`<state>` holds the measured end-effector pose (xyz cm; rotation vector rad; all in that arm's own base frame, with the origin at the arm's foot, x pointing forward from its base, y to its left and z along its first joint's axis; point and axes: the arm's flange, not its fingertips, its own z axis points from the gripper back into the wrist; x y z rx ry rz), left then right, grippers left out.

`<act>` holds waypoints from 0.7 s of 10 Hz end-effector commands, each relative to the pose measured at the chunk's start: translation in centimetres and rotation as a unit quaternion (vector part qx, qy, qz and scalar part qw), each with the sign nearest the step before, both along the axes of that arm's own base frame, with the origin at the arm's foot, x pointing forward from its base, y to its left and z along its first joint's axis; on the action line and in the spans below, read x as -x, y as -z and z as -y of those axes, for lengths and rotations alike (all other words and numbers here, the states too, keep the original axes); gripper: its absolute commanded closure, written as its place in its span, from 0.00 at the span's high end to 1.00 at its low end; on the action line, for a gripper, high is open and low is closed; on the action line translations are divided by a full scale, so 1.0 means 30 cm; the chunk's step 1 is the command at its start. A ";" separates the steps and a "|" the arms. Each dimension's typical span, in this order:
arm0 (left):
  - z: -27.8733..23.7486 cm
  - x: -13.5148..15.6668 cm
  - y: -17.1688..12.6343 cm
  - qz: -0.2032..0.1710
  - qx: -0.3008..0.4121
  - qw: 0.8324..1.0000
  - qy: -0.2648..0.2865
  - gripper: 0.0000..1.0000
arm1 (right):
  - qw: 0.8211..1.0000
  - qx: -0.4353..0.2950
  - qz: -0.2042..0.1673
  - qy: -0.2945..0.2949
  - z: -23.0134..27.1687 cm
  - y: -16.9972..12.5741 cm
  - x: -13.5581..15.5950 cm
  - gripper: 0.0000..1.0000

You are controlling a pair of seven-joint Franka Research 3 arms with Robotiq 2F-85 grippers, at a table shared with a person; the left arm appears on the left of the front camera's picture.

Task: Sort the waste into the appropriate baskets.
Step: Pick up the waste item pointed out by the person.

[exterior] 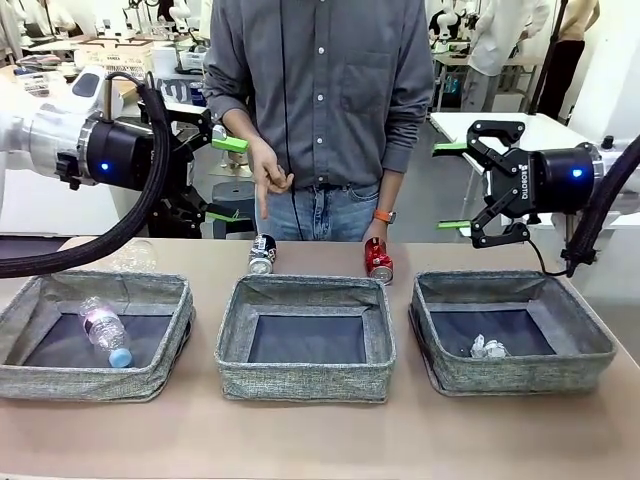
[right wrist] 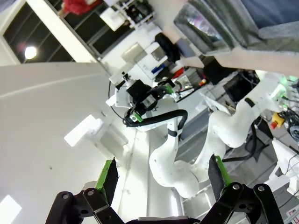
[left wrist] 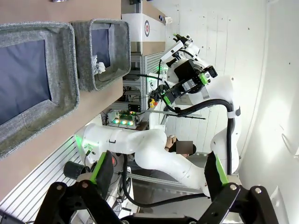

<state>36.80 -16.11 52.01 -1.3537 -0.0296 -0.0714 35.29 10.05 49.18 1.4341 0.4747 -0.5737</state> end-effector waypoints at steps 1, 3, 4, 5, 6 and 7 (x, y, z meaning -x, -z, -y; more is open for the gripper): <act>0.001 0.005 0.000 -0.002 -0.004 1.000 -0.004 1.00 | 1.000 -0.012 -0.004 0.000 -0.006 -0.014 -0.002 1.00; 0.000 0.000 0.000 0.000 0.000 1.000 0.000 1.00 | 1.000 -0.012 -0.004 0.000 -0.006 -0.014 -0.002 1.00; 0.056 -0.062 0.003 -0.003 -0.220 0.975 -0.024 1.00 | 1.000 -0.012 -0.004 0.000 -0.006 -0.014 -0.002 1.00; 0.100 -0.158 0.010 -0.036 -0.361 0.927 -0.099 1.00 | 1.000 -0.012 -0.004 0.000 -0.006 -0.014 -0.002 1.00; 0.140 -0.248 0.026 -0.033 -0.541 0.835 -0.093 1.00 | 1.000 -0.012 -0.004 0.000 -0.006 -0.014 -0.002 1.00; 0.154 -0.304 0.032 -0.017 -0.653 0.745 -0.135 1.00 | 1.000 -0.012 -0.004 0.000 -0.006 -0.014 -0.002 1.00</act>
